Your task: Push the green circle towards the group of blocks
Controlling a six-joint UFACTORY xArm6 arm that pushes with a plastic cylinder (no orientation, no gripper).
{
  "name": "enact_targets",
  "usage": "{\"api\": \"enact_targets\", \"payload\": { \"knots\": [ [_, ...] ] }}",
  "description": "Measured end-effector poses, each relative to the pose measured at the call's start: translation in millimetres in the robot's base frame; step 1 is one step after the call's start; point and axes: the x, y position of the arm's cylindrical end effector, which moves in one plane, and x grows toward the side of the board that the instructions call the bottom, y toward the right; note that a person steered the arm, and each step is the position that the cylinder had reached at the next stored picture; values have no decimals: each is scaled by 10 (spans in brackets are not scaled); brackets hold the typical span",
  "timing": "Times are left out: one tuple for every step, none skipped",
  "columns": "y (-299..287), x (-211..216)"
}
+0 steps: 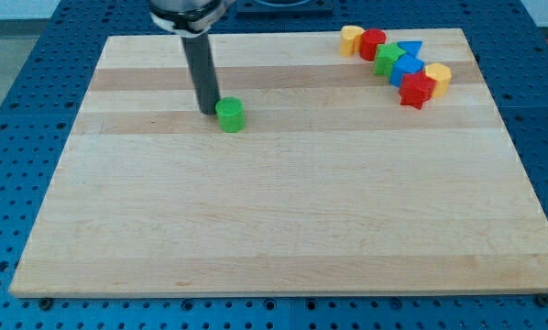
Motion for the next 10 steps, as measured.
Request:
{"api": "enact_targets", "payload": {
  "knots": [
    [426, -13],
    [885, -53],
    [1324, -105],
    [1529, -195],
    [1315, -397],
    [908, -401],
    [442, -350],
    [26, -258],
    [-242, 36],
    [-242, 602]
  ]
}}
